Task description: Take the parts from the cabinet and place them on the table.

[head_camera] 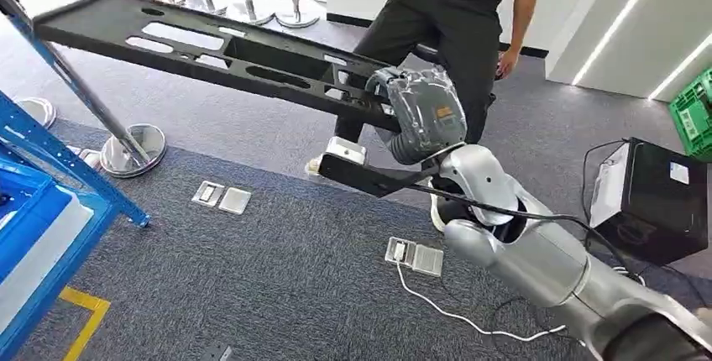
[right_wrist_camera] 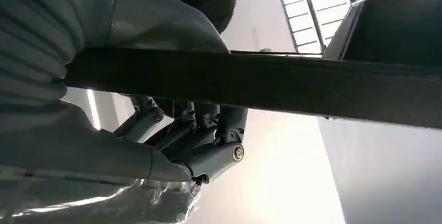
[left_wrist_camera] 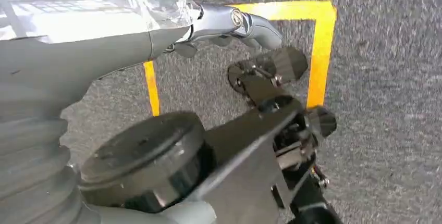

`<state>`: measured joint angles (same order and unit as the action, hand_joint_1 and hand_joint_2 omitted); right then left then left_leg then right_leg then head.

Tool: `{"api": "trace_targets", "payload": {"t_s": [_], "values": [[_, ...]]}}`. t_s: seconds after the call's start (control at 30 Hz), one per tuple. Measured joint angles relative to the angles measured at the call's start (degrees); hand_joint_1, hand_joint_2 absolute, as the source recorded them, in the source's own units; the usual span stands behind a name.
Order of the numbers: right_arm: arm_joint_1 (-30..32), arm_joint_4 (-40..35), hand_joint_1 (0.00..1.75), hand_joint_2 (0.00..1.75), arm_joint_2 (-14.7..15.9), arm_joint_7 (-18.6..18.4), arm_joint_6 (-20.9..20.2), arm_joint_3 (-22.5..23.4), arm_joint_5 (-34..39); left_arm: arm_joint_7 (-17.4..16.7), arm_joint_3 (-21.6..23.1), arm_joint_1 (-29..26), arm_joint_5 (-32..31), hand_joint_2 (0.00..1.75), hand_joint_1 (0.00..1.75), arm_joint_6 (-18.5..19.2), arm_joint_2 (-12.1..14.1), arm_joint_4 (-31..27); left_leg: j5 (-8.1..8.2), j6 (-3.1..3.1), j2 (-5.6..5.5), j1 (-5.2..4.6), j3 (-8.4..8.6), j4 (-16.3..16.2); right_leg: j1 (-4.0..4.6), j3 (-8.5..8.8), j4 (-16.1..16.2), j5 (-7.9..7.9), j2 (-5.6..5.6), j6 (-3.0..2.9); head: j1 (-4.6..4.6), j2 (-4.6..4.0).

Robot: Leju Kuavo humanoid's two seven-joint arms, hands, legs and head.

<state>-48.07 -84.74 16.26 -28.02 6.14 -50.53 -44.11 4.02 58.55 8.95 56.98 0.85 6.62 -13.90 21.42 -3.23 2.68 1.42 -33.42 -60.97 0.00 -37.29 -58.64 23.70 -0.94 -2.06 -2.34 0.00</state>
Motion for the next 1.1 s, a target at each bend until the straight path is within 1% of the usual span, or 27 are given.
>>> {"api": "trace_targets", "payload": {"t_s": [0.03, 0.1, 0.13, 0.17, 0.2, 0.27, 0.3, 0.33, 0.4, 0.43, 0.47, 0.5, 0.53, 0.57, 0.6, 0.63, 0.67, 0.7, 0.73, 0.77, 0.8, 0.83, 0.87, 0.97, 1.0, 1.03, 1.1], "values": [[-0.02, 0.04, 1.75, 1.75, -0.18, 0.20, -0.07, -0.02, 0.24, -0.02, 0.00, 0.02, -0.11, 1.75, 0.00, 0.02, 0.00, 0.00, 1.79, -0.03, -1.21, 0.01, -1.12, -2.53, -0.03, 0.09, 0.11, -0.05, 0.35, -0.40, 0.46, 0.00], [0.09, 0.26, 1.75, 1.75, -0.88, 0.53, -0.09, -0.18, 0.63, -0.09, 0.00, -0.03, -0.39, 1.75, 0.00, 0.42, -0.02, 0.00, 6.21, -0.08, -2.04, -0.12, -5.62, -11.50, 0.13, 0.07, 0.09, 0.07, 1.40, -0.82, 1.46, 0.00], [0.18, 0.44, 1.75, 1.75, -1.07, 0.53, -0.11, -0.31, 0.83, -0.15, 0.00, -0.03, -0.44, 1.75, 0.00, 0.41, 0.00, 0.00, 7.27, -0.14, -2.20, -0.22, -7.63, -15.22, 0.25, 0.07, 0.06, 0.10, 1.93, -0.87, 1.88, 0.00], [0.35, 0.59, 1.75, 1.75, -1.09, 0.53, -0.13, -0.50, 0.90, -0.17, 0.00, -0.03, -0.44, 1.75, 0.00, 0.41, 0.00, 0.00, 6.96, -0.12, -2.24, -0.25, -8.47, -16.42, 0.33, 0.09, -0.03, 0.10, 2.47, -0.88, 2.14, 0.00], [0.62, 0.68, 1.75, 1.75, -1.09, 0.53, -0.17, -0.63, 0.92, -0.39, 0.00, -0.03, -0.44, 1.75, 0.00, 0.44, 0.00, 0.00, 5.46, -0.01, -2.28, -0.27, -8.07, -15.15, 0.36, 0.13, -0.13, 0.11, 3.01, -0.87, 2.25, 0.00], [1.21, 0.72, 1.75, 1.75, -1.09, 0.35, -0.42, -0.74, 0.87, -0.59, 0.00, -0.09, -0.44, 1.75, 0.00, 0.92, 0.00, 0.00, 0.10, 0.31, -2.63, -0.21, -4.26, -6.10, 0.32, 0.13, -0.48, 0.20, 4.18, -0.74, 2.58, 0.00], [1.31, 0.72, 1.75, 1.75, -1.05, -0.02, -0.42, -0.74, 0.44, -0.85, 0.00, -0.20, -0.72, 1.75, 0.00, 1.07, 0.00, 0.00, -1.91, 0.44, -4.13, -0.03, -2.30, -1.57, 0.26, -0.02, -0.73, 0.33, 4.67, -0.55, 2.80, 0.00], [1.31, 0.72, 1.75, 1.75, -0.96, -0.44, -0.39, -0.72, 0.17, -1.16, 0.00, -0.32, -0.81, 1.75, 0.00, 1.03, 0.00, 0.00, -1.55, 0.63, -5.10, -0.08, -1.92, 0.30, 0.75, -0.49, -1.42, 0.54, 5.18, -0.21, 3.02, 0.00], [1.59, 0.64, 1.75, 1.75, -0.62, -1.03, -0.42, -0.61, 0.78, -1.38, 0.00, -0.51, -0.57, 1.75, 0.00, 0.44, 0.02, 0.02, -1.64, 1.17, -4.19, -0.21, -1.99, 0.20, 0.41, -0.60, -1.23, 0.47, 5.86, 0.29, 2.45, 0.00], [1.76, 0.63, 1.75, 1.75, -0.31, -1.03, -0.55, -0.50, 1.46, -1.33, 0.02, -0.59, -0.53, 1.75, 0.00, 0.67, 0.02, 0.02, -1.71, 1.59, -3.85, -0.47, -1.96, 0.20, 0.25, -0.61, -1.08, 0.32, 6.20, 0.69, 2.49, 0.00], [1.87, 0.63, 1.75, 1.75, -0.18, -0.85, -0.61, -0.44, 1.92, -1.33, 0.02, -0.55, -0.68, 1.75, 0.00, 1.34, 0.00, 0.00, -1.97, 2.01, -3.49, -0.19, -1.83, 0.55, 0.25, -0.69, -1.18, 0.38, 6.47, 1.01, 2.60, 0.00], [2.16, 0.63, 1.75, 1.75, 0.08, -0.59, -0.66, -0.35, 2.16, -1.33, 0.02, -0.43, -0.90, 1.75, 0.00, 2.12, 0.06, 0.00, -2.16, 2.34, -2.91, 0.05, -1.66, 0.79, 0.25, -0.78, -2.00, 0.95, 5.07, 1.24, 2.63, 0.00], [2.14, 0.63, 1.75, 1.75, 0.24, -0.33, -0.66, -0.28, 2.16, -1.33, 0.02, -0.42, -1.07, 1.75, 0.00, 2.23, 0.11, 0.00, -2.16, 2.58, -2.84, 0.06, -1.61, 0.85, 0.38, -1.78, -4.17, 2.45, 3.31, 1.67, 1.78, 0.00], [2.16, 0.61, 1.75, 1.75, 0.24, -0.24, -0.63, -0.22, 2.16, -1.35, 0.02, -0.50, -1.14, 1.75, 0.00, 2.19, 0.11, 0.00, -2.12, 2.73, -2.46, 0.01, -1.61, 0.85, 0.13, -3.77, -8.24, 4.66, 2.24, 2.05, 1.20, 0.00], [2.36, 0.61, 1.75, 1.75, 0.24, -0.22, -0.63, -0.22, 2.16, -1.44, 0.02, -0.70, -1.09, 1.75, 0.00, 2.08, 0.11, 0.00, -2.08, 2.78, -2.02, -0.06, -1.59, 0.83, -0.08, -6.09, -12.94, 6.73, 1.68, 2.31, 1.12, 0.00], [2.61, 0.61, 1.75, 1.75, 0.24, -0.22, -0.66, -0.22, 2.16, -1.53, 0.02, -0.92, -1.07, 1.75, 0.00, 2.05, 0.11, 0.00, -2.02, 2.84, -1.56, -0.06, -1.60, 0.81, -0.24, -8.15, -16.99, 8.10, 1.45, 2.51, 0.96, 0.00], [2.87, 0.59, 1.75, 1.75, 0.24, -0.22, -0.70, -0.22, 2.23, -1.53, 0.02, -1.09, -1.05, 1.75, 0.00, 2.05, 0.09, 0.00, -1.95, 2.82, -1.17, -0.05, -1.57, 0.80, -0.39, -9.12, -18.79, 8.16, 1.34, 2.60, 0.81, 0.00], [3.06, 0.59, 1.75, 1.75, 0.30, -0.22, -0.74, -0.22, 2.32, -1.53, 0.02, -1.18, -0.94, 1.75, 0.00, 2.05, 0.02, 0.00, -1.85, 2.73, -0.84, -0.05, -1.45, 0.80, -0.53, -8.67, -17.66, 6.88, 1.24, 2.62, 0.57, 0.00], [3.12, 0.59, 1.75, 1.75, 0.39, -0.24, -0.81, -0.20, 2.34, -1.51, 0.02, -1.17, -0.85, 1.75, 0.00, 2.05, -0.02, 0.00, -1.69, 2.61, -0.54, -0.05, -1.27, 0.80, -0.55, -6.76, -14.04, 4.62, 1.03, 2.54, 0.37, 0.00], [3.12, 0.57, 1.75, 1.75, 0.52, -0.24, -0.90, -0.15, 2.34, -1.51, 0.02, -1.13, -0.81, 1.75, 0.00, 2.05, -0.11, 0.00, -1.55, 2.46, -0.24, -0.05, -1.00, 0.80, -0.51, -4.08, -8.87, 2.17, 0.70, 2.28, 0.11, 0.00], [3.12, 0.46, 1.75, 1.75, 0.70, -0.24, -0.92, 0.00, 2.36, -1.51, 0.02, -1.11, -0.79, 1.75, 0.00, 2.05, -0.15, 0.00, -1.28, 2.25, 0.02, -0.07, -0.65, 0.81, -0.32, -0.92, -2.93, -0.10, -0.54, 1.89, -0.22, 0.00], [3.11, 0.37, 1.75, 1.75, 0.76, -0.24, -0.94, 0.18, 2.36, -1.51, 0.02, -1.09, -0.79, 1.75, 0.00, 2.05, -0.15, 0.00, -1.12, 1.96, 0.30, -0.36, -0.60, 0.84, 0.37, -0.37, -1.46, 1.05, -1.79, 1.48, -0.33, 0.00], [3.11, 0.20, 1.75, 1.75, 0.79, -0.28, -0.98, 0.24, 2.36, -1.53, 0.02, -1.01, -0.77, 1.75, 0.00, 2.03, -0.20, 0.00, -1.02, 1.66, 0.48, -0.41, -0.59, 0.81, 0.52, -0.38, -1.06, 0.63, -0.98, 1.02, -0.20, 0.00], [3.12, 0.04, 1.75, 1.75, 1.11, -0.54, -1.18, 0.44, 2.18, -1.53, 0.02, -0.88, -0.77, 1.75, 0.00, 2.03, -0.24, 0.00, -0.81, 0.57, 1.57, -0.45, 0.18, 1.46, 0.80, -0.30, -0.77, 0.70, 0.40, 0.19, 0.02, 0.00], [3.23, -0.20, 1.75, 1.75, 1.16, -0.61, -1.25, 0.52, 2.12, -1.53, 0.02, -0.73, -0.79, 1.75, 0.00, 2.03, -0.26, 0.00, -0.26, 0.23, 0.85, -0.13, 0.32, 0.80, 0.01, 0.31, -0.06, 0.35, 0.70, -0.27, 0.13, 0.00], [3.17, -0.28, 1.75, 1.75, 1.22, -0.61, -1.31, 0.52, 2.05, -1.53, 0.02, -0.68, -0.77, 1.75, 0.00, 2.03, -0.26, 0.00, 1.10, 0.15, -0.67, -0.17, -0.27, -1.10, 0.12, 0.53, 0.14, 0.32, 0.96, -0.54, 0.46, 0.00], [3.23, -0.39, 1.75, 1.75, 1.20, -0.61, -1.36, 0.50, 2.05, -1.53, 0.02, -0.69, -0.77, 1.75, 0.00, 2.03, -0.28, 0.00, 5.46, 0.06, -1.92, -0.16, -4.17, -9.28, 0.26, 0.58, 0.09, 0.44, 1.64, -1.05, 1.42, 0.00]]}}
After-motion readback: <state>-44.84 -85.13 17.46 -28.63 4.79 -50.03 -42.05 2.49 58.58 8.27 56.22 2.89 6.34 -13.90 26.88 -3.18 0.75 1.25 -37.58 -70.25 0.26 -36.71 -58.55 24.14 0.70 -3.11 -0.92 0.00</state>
